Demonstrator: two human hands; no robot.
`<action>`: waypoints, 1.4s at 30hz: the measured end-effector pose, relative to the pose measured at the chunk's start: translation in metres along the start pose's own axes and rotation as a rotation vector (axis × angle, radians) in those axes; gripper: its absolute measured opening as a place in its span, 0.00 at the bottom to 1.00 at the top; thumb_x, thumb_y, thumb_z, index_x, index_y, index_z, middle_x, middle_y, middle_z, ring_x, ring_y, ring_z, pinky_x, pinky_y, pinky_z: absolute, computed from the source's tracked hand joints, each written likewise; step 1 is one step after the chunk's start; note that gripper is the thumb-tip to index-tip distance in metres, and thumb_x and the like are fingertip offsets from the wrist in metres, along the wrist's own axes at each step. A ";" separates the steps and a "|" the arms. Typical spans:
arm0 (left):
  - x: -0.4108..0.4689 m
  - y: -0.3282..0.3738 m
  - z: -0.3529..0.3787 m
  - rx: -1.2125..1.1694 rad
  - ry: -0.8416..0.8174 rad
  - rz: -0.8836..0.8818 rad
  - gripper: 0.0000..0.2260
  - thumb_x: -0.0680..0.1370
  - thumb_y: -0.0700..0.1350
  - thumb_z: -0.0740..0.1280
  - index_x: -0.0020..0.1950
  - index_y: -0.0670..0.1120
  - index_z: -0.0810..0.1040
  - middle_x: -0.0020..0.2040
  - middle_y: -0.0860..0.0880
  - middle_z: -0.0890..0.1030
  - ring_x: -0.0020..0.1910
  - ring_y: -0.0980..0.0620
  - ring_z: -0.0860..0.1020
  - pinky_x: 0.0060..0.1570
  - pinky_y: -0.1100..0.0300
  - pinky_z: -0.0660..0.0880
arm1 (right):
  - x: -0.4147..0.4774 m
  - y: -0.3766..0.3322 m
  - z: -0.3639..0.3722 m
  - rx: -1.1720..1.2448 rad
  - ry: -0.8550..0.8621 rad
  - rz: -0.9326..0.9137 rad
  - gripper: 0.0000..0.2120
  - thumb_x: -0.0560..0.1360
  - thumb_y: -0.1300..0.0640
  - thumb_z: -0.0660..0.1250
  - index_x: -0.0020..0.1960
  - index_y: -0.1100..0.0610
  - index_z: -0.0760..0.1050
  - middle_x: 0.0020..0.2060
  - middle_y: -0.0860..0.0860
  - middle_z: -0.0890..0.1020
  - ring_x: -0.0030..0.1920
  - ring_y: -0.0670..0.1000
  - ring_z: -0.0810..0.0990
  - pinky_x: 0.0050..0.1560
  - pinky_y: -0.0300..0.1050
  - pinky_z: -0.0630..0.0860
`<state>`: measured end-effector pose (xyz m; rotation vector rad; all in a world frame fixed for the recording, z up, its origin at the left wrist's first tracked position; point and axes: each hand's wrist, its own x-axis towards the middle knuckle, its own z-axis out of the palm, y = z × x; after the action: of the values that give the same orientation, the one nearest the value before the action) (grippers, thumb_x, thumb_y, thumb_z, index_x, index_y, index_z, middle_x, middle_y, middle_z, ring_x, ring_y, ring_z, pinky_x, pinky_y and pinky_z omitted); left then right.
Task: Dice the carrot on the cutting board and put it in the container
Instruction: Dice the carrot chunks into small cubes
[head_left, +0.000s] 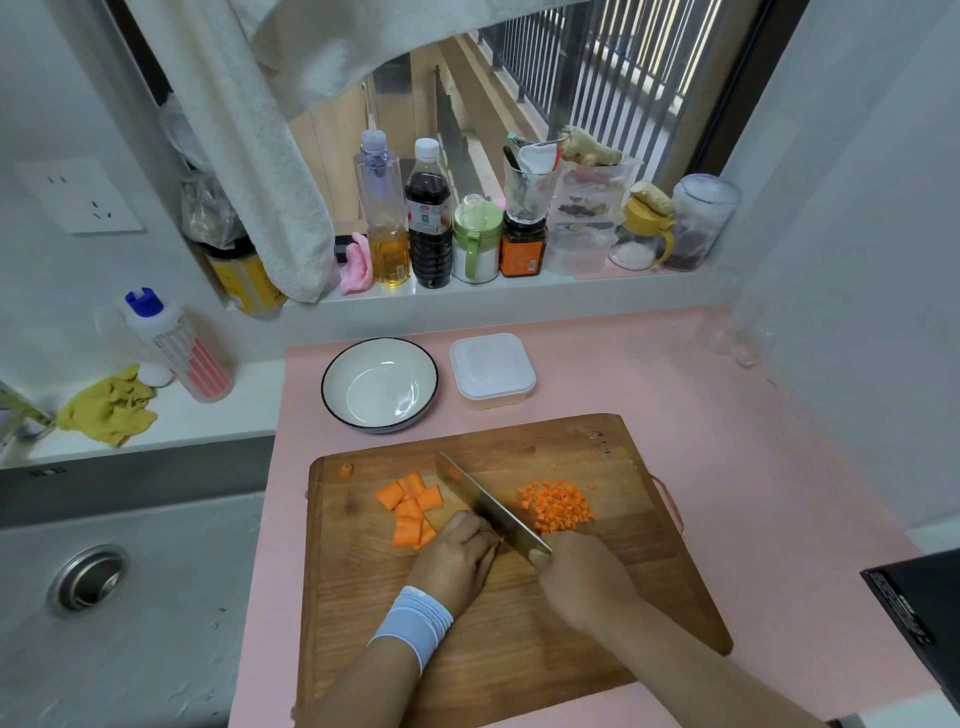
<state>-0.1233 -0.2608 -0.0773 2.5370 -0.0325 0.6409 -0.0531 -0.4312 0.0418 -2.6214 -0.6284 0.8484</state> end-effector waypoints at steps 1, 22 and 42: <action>0.000 0.000 0.000 -0.005 -0.006 -0.004 0.05 0.78 0.41 0.67 0.47 0.43 0.83 0.47 0.49 0.79 0.49 0.51 0.77 0.47 0.60 0.77 | -0.001 0.001 0.000 0.005 0.003 0.002 0.12 0.82 0.50 0.59 0.46 0.49 0.78 0.37 0.47 0.80 0.37 0.48 0.79 0.32 0.42 0.68; 0.090 -0.033 -0.094 -0.558 -0.275 -0.798 0.06 0.77 0.42 0.70 0.47 0.53 0.84 0.50 0.56 0.84 0.52 0.57 0.80 0.59 0.61 0.74 | 0.015 0.049 -0.036 -0.524 0.323 -0.516 0.18 0.65 0.60 0.68 0.51 0.42 0.80 0.30 0.43 0.76 0.30 0.43 0.73 0.28 0.42 0.71; 0.084 -0.036 -0.083 -0.328 -0.052 -0.880 0.06 0.77 0.42 0.70 0.41 0.52 0.82 0.43 0.56 0.83 0.43 0.57 0.78 0.44 0.68 0.70 | -0.003 0.048 -0.037 0.047 0.136 -0.123 0.09 0.82 0.47 0.62 0.50 0.40 0.80 0.33 0.42 0.80 0.34 0.43 0.78 0.33 0.39 0.71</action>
<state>-0.0796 -0.1801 0.0060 1.9635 0.8358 0.1840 -0.0176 -0.4798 0.0521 -2.5428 -0.7146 0.6357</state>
